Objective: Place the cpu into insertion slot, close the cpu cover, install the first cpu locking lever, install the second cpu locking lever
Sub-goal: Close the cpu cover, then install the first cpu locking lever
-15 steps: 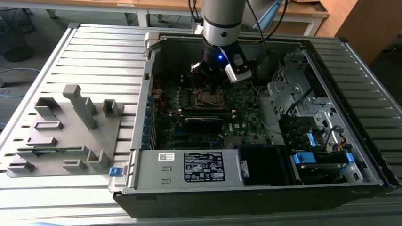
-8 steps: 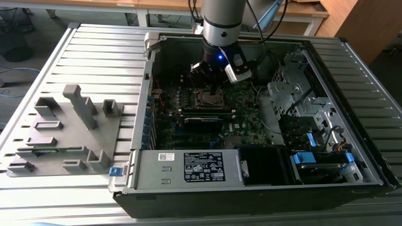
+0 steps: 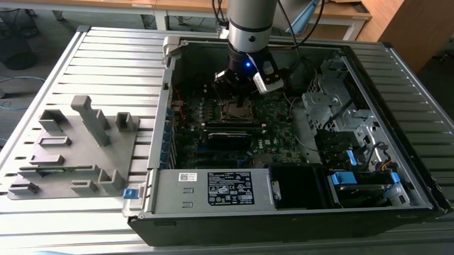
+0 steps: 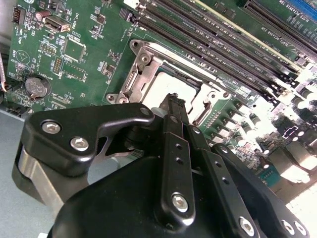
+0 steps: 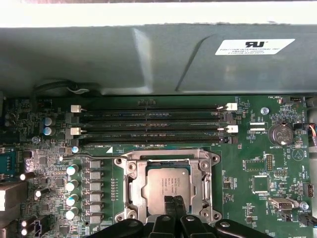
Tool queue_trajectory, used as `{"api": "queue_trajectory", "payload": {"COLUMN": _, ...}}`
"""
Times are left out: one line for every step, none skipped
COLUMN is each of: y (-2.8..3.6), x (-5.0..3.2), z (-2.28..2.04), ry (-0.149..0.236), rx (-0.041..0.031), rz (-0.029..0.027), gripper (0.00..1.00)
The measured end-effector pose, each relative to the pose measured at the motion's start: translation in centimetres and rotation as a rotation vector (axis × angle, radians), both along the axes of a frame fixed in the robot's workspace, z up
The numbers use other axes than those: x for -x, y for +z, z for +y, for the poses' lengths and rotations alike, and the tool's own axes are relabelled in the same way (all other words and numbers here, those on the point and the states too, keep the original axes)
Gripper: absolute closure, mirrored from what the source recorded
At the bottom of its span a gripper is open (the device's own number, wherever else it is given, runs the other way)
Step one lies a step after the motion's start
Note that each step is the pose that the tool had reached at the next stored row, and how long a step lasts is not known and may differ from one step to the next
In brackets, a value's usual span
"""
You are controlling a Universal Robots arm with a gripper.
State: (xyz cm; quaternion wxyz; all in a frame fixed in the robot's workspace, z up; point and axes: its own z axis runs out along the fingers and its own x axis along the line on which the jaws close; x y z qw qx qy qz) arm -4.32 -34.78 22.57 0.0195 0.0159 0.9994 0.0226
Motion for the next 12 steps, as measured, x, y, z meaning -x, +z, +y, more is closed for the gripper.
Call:
{"api": "queue_trajectory", "payload": {"y": 0.00, "x": 0.00, "z": 0.00, "ry": 0.000, "rx": 0.0001, "rz": 0.0000, "gripper": 0.89}}
{"api": "queue_trajectory", "payload": {"y": 0.00, "x": 0.01, "z": 0.00, "ry": 0.000, "rx": 0.0000, "rz": 0.0000, "gripper": 0.89}}
{"api": "queue_trajectory", "payload": {"y": 0.00, "x": 0.04, "z": 0.00, "ry": 0.000, "rx": 0.0000, "rz": 0.0000, "gripper": 0.89}}
{"api": "queue_trajectory", "payload": {"y": -0.01, "x": 0.08, "z": 0.00, "ry": 0.000, "rx": -0.0001, "rz": 0.0000, "gripper": 0.89}}
{"api": "queue_trajectory", "payload": {"y": -0.02, "x": 0.12, "z": 0.00, "ry": 0.000, "rx": -0.0001, "rz": -0.0001, "gripper": 0.89}}
{"api": "queue_trajectory", "payload": {"y": -0.02, "x": 0.13, "z": 0.00, "ry": 0.000, "rx": 0.0000, "rz": -0.0001, "gripper": 0.89}}
{"api": "queue_trajectory", "payload": {"y": -0.02, "x": 0.13, "z": 0.00, "ry": 0.000, "rx": 0.0000, "rz": 0.0000, "gripper": 0.89}}
{"api": "queue_trajectory", "payload": {"y": -0.02, "x": 0.20, "z": 0.00, "ry": 0.000, "rx": 0.0000, "rz": 0.0000, "gripper": 0.89}}
{"api": "queue_trajectory", "payload": {"y": -0.03, "x": 0.26, "z": 0.00, "ry": 0.000, "rx": 0.0000, "rz": 0.0000, "gripper": 0.89}}
{"api": "queue_trajectory", "payload": {"y": -0.03, "x": 0.27, "z": 0.00, "ry": 0.000, "rx": 0.0001, "rz": 0.0000, "gripper": 0.89}}
{"api": "queue_trajectory", "payload": {"y": -0.03, "x": 0.27, "z": 0.00, "ry": 0.000, "rx": 0.0000, "rz": 0.0000, "gripper": 0.89}}
{"api": "queue_trajectory", "payload": {"y": -0.03, "x": 0.27, "z": 0.00, "ry": 0.000, "rx": 0.0000, "rz": 0.0000, "gripper": 0.89}}
